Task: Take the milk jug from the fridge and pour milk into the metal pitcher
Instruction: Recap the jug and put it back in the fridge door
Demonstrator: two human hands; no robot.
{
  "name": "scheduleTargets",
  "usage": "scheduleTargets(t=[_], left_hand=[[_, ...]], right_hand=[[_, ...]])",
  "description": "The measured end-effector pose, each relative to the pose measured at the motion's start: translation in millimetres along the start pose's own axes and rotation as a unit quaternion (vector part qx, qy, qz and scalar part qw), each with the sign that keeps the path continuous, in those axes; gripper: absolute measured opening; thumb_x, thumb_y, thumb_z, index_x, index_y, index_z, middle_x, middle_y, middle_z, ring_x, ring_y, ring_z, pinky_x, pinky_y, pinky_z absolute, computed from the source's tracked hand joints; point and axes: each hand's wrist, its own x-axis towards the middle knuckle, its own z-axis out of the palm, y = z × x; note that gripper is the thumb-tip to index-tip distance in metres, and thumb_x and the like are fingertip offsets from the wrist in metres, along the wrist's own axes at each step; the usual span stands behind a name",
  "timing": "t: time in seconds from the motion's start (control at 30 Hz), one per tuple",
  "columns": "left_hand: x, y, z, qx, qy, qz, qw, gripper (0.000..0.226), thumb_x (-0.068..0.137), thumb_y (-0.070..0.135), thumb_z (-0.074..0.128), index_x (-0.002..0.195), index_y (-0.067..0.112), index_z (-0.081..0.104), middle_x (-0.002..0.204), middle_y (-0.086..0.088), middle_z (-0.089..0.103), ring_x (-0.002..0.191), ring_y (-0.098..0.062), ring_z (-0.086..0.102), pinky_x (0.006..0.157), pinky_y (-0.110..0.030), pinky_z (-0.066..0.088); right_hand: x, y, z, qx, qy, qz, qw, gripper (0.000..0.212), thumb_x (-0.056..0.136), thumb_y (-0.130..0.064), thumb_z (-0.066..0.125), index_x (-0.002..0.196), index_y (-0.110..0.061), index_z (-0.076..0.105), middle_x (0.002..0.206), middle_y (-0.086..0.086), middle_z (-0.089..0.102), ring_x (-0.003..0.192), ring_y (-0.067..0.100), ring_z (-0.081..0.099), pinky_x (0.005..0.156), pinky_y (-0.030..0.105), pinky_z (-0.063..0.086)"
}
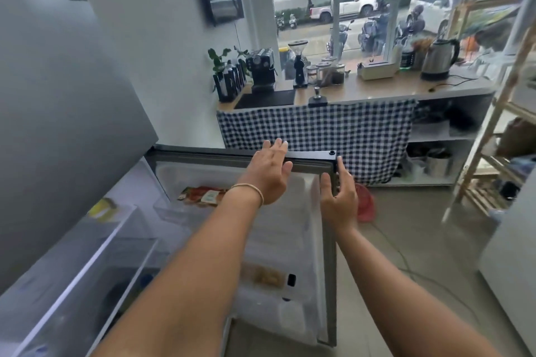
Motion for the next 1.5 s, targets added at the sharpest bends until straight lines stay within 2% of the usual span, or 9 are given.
scheduleTargets(t=[0.3, 0.43, 0.57, 0.77, 0.9, 1.03, 1.17, 1.37, 1.5], left_hand=[[-13.1, 2.0, 9.5, 0.023, 0.056, 0.033, 0.998, 0.048, 0.105, 0.027, 0.038, 0.147, 0.004, 0.043, 0.151, -0.011, 0.047, 0.144, -0.024, 0.034, 0.123, -0.035, 0.023], [-46.0, -7.9, -1.3, 0.022, 0.075, 0.063, 0.995, 0.044, 0.104, 0.029, 0.042, 0.139, 0.005, 0.054, 0.139, -0.009, 0.057, 0.134, -0.024, 0.046, 0.117, -0.034, 0.033], [-90.1, -14.2, -18.9, 0.007, 0.114, 0.069, 0.991, 0.042, 0.103, 0.037, 0.041, 0.117, 0.007, 0.067, 0.116, -0.007, 0.068, 0.113, -0.021, 0.058, 0.102, -0.034, 0.047], [-179.3, -46.5, -40.7, -0.100, 0.188, 0.040, 0.976, 0.030, 0.091, 0.032, 0.063, 0.105, 0.008, 0.075, 0.117, -0.002, 0.073, 0.117, -0.012, 0.064, 0.102, -0.033, 0.050], [-241.7, -71.5, -69.5, -0.121, 0.166, -0.027, 0.978, 0.036, 0.088, 0.026, 0.061, 0.114, 0.007, 0.076, 0.129, -0.004, 0.070, 0.128, -0.010, 0.059, 0.110, -0.032, 0.045], [-298.0, -90.4, -111.1, -0.014, 0.079, -0.137, 0.987, 0.040, 0.097, 0.024, 0.053, 0.134, 0.011, 0.064, 0.146, -0.001, 0.056, 0.139, -0.010, 0.047, 0.118, -0.027, 0.034], [-329.0, -105.5, -128.3, 0.172, 0.002, -0.249, 0.953, 0.020, 0.103, 0.016, 0.042, 0.108, 0.008, 0.059, 0.121, -0.011, 0.062, 0.112, -0.030, 0.063, 0.094, -0.042, 0.051], [-384.2, -107.5, -116.3, 0.332, -0.017, -0.323, 0.886, 0.050, 0.102, 0.009, 0.025, 0.149, -0.005, 0.032, 0.160, -0.026, 0.027, 0.152, -0.034, 0.020, 0.125, -0.042, 0.018], [-422.1, -111.0, -98.8, 0.331, 0.062, -0.340, 0.878, 0.062, 0.091, 0.013, 0.018, 0.138, -0.006, 0.053, 0.143, -0.025, 0.054, 0.138, -0.035, 0.048, 0.114, -0.044, 0.042]], right_hand=[[0.9, 16.2, -22.6, 0.068, -0.006, -0.047, 0.997, 0.037, 0.099, -0.035, 0.049, 0.132, -0.026, 0.062, 0.121, -0.002, 0.067, 0.112, 0.017, 0.065, 0.095, 0.049, 0.055], [-15.4, 13.5, -34.7, 0.049, -0.015, -0.140, 0.989, 0.019, 0.097, -0.019, 0.056, 0.112, -0.019, 0.068, 0.101, -0.006, 0.068, 0.093, 0.013, 0.069, 0.076, 0.046, 0.060], [-42.7, 2.9, -44.5, 0.051, -0.123, -0.292, 0.947, 0.016, 0.094, -0.011, 0.057, 0.108, -0.009, 0.065, 0.100, -0.004, 0.066, 0.090, 0.015, 0.068, 0.068, 0.039, 0.059], [-112.9, -38.3, -21.1, 0.078, -0.222, -0.396, 0.888, 0.017, 0.084, -0.011, 0.067, 0.100, -0.005, 0.072, 0.110, 0.014, 0.070, 0.107, 0.029, 0.067, 0.087, 0.043, 0.056], [-172.5, -56.0, 22.8, 0.123, -0.298, -0.413, 0.852, 0.021, 0.082, -0.011, 0.073, 0.100, 0.000, 0.074, 0.121, 0.013, 0.069, 0.124, 0.032, 0.062, 0.098, 0.048, 0.053], [-228.8, -74.2, 73.2, 0.132, -0.354, -0.450, 0.809, 0.032, 0.086, -0.022, 0.075, 0.116, -0.011, 0.070, 0.131, 0.010, 0.065, 0.133, 0.030, 0.055, 0.104, 0.054, 0.047], [-275.6, -93.9, 127.1, 0.098, -0.380, -0.496, 0.775, 0.044, 0.085, -0.022, 0.072, 0.128, -0.016, 0.069, 0.139, 0.009, 0.060, 0.140, 0.029, 0.049, 0.114, 0.054, 0.038], [-320.6, -115.9, 200.1, 0.015, -0.404, -0.539, 0.739, 0.062, 0.081, -0.023, 0.072, 0.141, -0.018, 0.058, 0.153, 0.006, 0.049, 0.150, 0.025, 0.035, 0.119, 0.058, 0.029], [-335.7, -120.7, 228.2, -0.053, -0.426, -0.562, 0.707, 0.069, 0.090, -0.036, 0.065, 0.154, -0.023, 0.041, 0.164, -0.001, 0.033, 0.157, 0.021, 0.015, 0.125, 0.053, 0.019]])
